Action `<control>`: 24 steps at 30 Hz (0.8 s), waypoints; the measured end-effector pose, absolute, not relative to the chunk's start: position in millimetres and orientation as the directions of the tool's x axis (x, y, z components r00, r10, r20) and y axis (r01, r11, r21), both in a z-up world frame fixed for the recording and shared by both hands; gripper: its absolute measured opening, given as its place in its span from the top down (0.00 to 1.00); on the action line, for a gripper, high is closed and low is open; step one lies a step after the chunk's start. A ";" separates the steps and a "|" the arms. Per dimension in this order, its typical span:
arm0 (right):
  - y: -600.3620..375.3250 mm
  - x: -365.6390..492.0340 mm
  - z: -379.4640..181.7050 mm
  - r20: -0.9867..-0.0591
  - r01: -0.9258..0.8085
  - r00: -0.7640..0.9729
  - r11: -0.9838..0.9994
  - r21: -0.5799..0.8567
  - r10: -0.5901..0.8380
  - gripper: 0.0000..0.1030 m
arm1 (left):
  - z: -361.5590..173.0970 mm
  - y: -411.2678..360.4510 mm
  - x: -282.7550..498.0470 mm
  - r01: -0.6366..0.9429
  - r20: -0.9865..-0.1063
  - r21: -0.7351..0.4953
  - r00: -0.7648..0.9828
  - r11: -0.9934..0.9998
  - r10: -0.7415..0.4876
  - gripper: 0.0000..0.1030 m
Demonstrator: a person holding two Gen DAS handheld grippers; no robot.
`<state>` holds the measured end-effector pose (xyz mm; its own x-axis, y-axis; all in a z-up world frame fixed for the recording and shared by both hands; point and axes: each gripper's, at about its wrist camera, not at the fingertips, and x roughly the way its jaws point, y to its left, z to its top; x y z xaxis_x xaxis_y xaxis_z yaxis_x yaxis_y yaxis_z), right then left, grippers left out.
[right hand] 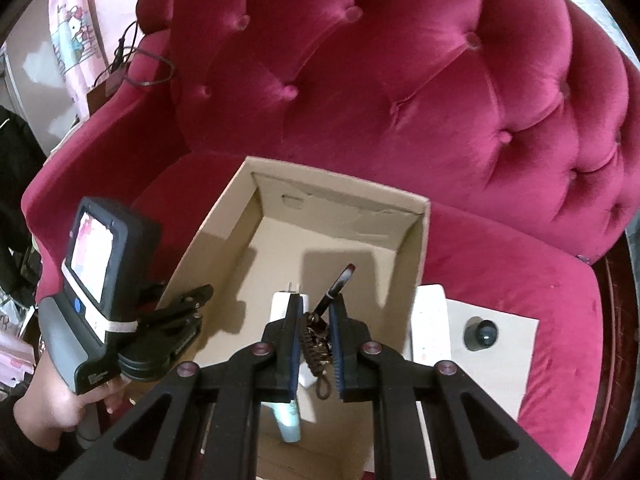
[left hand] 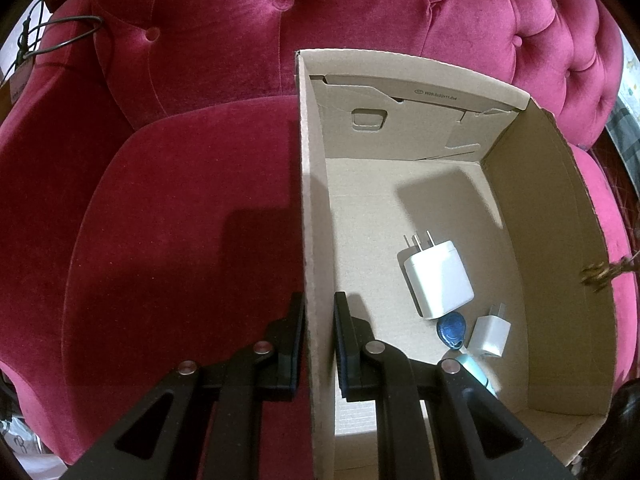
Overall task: Organize rigid objects
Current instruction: 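Lift the keys with the right gripper and carry them into the box, then lower the keys beside the key fob and open the right gripper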
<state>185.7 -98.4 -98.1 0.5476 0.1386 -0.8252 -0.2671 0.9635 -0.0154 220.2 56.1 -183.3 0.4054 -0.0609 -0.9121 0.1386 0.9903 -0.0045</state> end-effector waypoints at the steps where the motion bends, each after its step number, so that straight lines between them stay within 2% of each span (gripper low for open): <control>1: -94.0 187.3 -103.2 -0.831 -0.273 0.538 0.962 -0.014 0.141 0.88 | -183.2 56.2 220.3 0.139 -0.912 -0.005 0.405 0.990 -0.061 0.86; 24: -71.5 215.8 -188.6 -0.916 -0.266 0.377 0.964 0.032 0.135 0.88 | -183.7 54.9 220.3 0.138 -0.912 -0.008 0.405 0.990 -0.064 0.86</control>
